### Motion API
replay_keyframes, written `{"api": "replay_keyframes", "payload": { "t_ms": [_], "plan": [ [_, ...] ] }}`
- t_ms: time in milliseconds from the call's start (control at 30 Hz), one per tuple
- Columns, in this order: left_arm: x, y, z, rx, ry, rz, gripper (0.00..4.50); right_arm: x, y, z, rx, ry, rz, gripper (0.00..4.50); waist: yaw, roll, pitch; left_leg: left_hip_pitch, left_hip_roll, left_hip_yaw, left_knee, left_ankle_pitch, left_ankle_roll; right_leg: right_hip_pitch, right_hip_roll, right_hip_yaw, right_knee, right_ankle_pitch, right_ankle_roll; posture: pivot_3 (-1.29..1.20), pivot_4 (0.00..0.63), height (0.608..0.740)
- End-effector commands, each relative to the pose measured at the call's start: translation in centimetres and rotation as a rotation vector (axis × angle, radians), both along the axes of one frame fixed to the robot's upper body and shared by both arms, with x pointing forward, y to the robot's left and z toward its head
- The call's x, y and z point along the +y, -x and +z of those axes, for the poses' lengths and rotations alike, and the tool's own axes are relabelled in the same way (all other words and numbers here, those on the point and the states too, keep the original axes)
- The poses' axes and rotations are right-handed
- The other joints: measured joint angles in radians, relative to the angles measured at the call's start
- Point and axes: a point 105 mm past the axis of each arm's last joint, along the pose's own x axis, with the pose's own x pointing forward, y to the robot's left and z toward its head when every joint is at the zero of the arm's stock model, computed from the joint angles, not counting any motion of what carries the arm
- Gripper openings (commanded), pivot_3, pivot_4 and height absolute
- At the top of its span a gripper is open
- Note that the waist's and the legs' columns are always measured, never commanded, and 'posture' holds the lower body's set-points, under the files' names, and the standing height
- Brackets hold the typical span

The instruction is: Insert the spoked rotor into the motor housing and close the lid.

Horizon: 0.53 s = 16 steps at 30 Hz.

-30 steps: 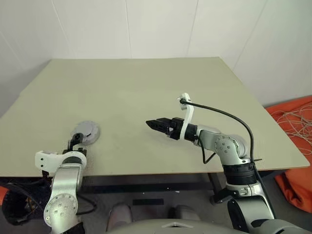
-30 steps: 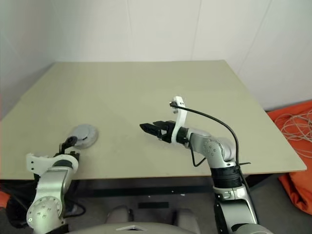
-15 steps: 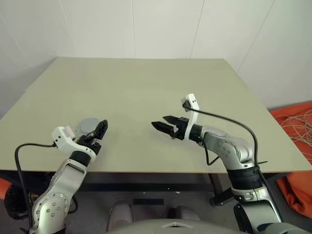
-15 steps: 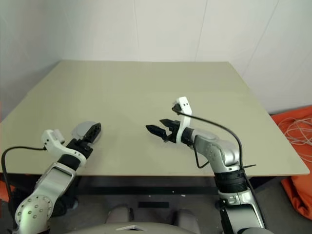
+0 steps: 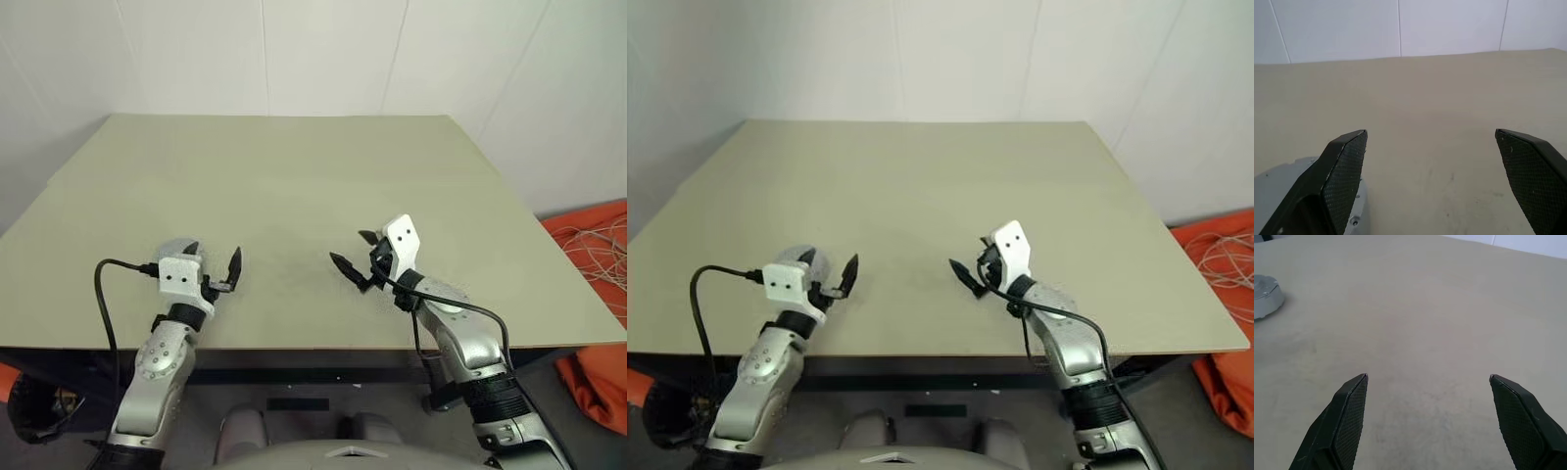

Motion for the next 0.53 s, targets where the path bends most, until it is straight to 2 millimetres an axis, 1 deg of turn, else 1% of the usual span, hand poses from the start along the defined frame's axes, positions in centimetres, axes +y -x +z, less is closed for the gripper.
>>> {"api": "replay_keyframes", "payload": {
  "t_ms": [33,167,300,533],
  "plan": [
    [0.05,-0.18,1.06,-0.054,-0.024,0.011,4.46,-0.25,0.18,1.64,-0.103,-0.006,0.021,4.50,-0.006,0.000,0.000,0.001,0.000,0.000,0.000,0.000,0.000,0.000,0.000,0.000,0.000,0.000,0.000,0.00,0.000,0.740],
    [0.11,-0.10,1.32,-0.058,-0.024,0.021,4.46,-0.40,0.59,1.48,-0.126,-0.007,0.028,4.50,-0.010,0.000,0.000,0.001,0.000,0.000,0.000,0.000,0.000,0.001,0.000,0.000,0.000,0.000,0.000,0.00,0.000,0.740],
    [0.34,-0.13,1.30,-0.047,-0.011,0.033,4.46,-0.53,0.46,1.63,-0.138,-0.026,0.005,4.50,-0.011,0.000,0.000,0.001,0.000,0.000,0.000,0.000,0.000,0.000,0.000,0.000,0.000,0.000,-0.001,0.00,0.000,0.740],
    [0.58,-0.21,1.60,-0.049,-0.019,0.044,4.46,-0.30,0.46,1.43,-0.126,-0.042,0.015,4.50,-0.011,0.000,0.000,0.001,0.000,0.000,0.000,0.000,0.000,0.000,0.000,0.000,0.000,0.000,-0.001,0.00,0.000,0.740]
  ]
}}
